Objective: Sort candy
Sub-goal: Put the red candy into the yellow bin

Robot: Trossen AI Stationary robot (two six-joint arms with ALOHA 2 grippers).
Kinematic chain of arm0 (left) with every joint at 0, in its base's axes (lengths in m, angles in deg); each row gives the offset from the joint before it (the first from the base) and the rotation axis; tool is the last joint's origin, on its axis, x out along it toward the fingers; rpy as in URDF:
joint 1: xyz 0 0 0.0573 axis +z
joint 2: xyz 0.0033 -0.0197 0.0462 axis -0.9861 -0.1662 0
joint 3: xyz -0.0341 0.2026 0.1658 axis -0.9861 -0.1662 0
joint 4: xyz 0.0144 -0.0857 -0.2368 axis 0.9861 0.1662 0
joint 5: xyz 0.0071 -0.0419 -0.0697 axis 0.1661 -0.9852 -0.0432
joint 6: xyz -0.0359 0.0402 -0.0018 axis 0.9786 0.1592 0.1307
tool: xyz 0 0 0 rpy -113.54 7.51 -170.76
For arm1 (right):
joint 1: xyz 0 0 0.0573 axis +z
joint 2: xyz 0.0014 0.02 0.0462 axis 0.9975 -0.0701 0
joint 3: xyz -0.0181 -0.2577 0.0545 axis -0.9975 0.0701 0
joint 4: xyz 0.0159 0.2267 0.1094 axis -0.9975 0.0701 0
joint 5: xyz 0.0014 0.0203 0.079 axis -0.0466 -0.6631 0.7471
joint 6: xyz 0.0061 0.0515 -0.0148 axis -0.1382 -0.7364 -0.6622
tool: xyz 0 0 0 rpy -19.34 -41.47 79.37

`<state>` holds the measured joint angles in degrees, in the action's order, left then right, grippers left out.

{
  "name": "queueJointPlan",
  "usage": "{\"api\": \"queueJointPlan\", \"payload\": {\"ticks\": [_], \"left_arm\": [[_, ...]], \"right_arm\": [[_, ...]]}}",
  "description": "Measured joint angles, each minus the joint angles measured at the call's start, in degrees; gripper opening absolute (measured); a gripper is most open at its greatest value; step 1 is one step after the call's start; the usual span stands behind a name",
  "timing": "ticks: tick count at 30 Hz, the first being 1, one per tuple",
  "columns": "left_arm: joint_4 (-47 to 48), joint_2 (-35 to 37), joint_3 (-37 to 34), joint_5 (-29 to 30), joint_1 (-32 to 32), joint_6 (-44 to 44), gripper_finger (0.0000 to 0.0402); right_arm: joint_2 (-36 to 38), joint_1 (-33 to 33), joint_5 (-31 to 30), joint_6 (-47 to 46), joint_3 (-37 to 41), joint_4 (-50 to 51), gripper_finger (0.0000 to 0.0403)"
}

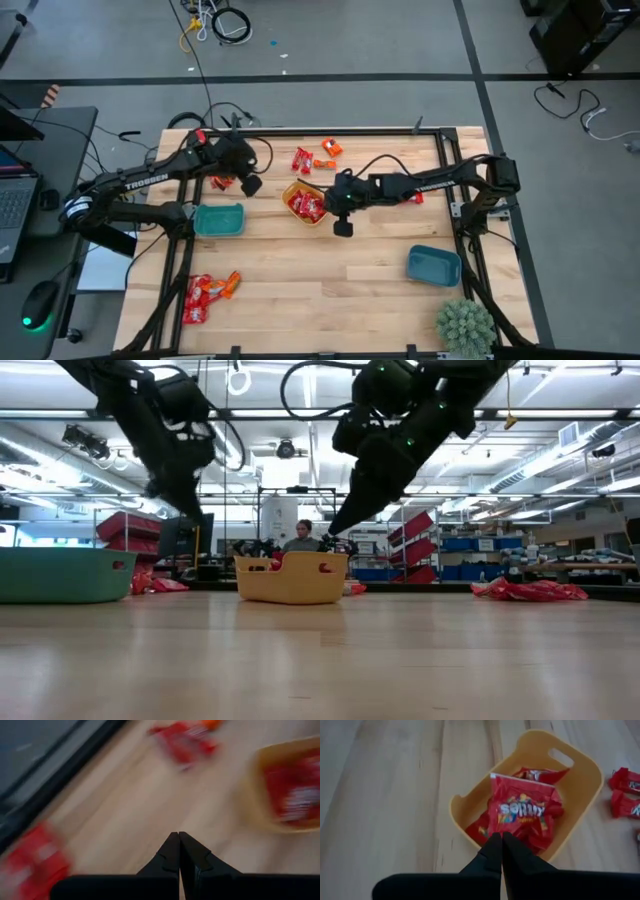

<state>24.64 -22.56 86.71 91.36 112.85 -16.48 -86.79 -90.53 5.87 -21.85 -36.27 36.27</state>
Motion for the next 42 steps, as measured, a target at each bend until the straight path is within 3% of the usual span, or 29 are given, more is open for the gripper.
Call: {"api": "queueJointPlan", "payload": {"ticks": [2, 5, 13, 20, 22, 26, 28, 36, 42], "left_arm": [[3.37, -0.11, 0.00, 6.27, 1.64, 2.37, 0.0000], [8.28, -1.27, 0.09, 10.26, 5.51, 6.29, 0.0000], [10.70, -8.81, 0.13, 11.30, 14.76, 8.54, 0.0000], [7.74, -18.64, 0.11, 11.35, 17.49, 6.63, 0.0000], [4.76, -20.40, 0.12, 8.52, 17.46, 4.24, 0.0000], [-0.78, -21.53, 0.13, -6.05, 16.09, 1.82, 0.0000], [-0.41, -21.33, 0.91, -7.56, 14.82, 1.87, 0.0000], [6.88, -20.59, 4.48, 13.05, 14.50, 6.33, 0.0015], [9.10, -20.59, 4.50, 13.06, 14.96, 1.02, 0.0046]], "right_arm": [[0.00, 0.55, -0.60, -0.41, 0.76, -1.14, 0.0000], [0.00, 1.45, -1.83, -0.35, 0.81, -1.29, 0.0000], [0.22, 2.59, -2.90, 0.34, 0.81, -1.47, 0.0000], [0.22, 2.61, -3.00, 1.77, 0.81, -1.37, 0.0000], [0.22, 2.61, -3.00, 2.35, 0.79, -1.32, 0.0000], [0.22, 2.61, -3.03, 2.63, 0.79, -0.87, 0.0000], [0.22, 2.61, -3.03, 2.61, 0.79, -0.53, 0.0000], [0.22, 2.61, -3.03, 2.38, 0.79, 0.46, 0.0000], [0.22, 2.65, -3.03, 2.20, 0.79, 0.81, 0.0000]]}}
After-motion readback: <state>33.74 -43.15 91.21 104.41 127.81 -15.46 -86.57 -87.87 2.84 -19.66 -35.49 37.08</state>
